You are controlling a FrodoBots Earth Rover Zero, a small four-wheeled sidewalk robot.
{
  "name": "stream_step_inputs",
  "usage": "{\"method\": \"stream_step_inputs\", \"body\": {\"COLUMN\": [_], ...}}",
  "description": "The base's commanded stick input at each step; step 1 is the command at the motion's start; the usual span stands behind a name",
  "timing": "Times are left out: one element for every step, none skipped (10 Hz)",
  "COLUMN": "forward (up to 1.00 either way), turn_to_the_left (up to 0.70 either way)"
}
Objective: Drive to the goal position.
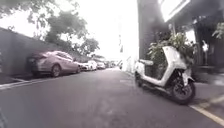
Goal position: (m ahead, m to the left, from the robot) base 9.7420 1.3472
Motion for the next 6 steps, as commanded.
{"method": "stream_step_inputs", "body": {"forward": [0.7,0.7,0.7,0.7,0.7,0.7], "turn_to_the_left": [0.0,0.0,0.0,0.0,0.0,0.0]}}
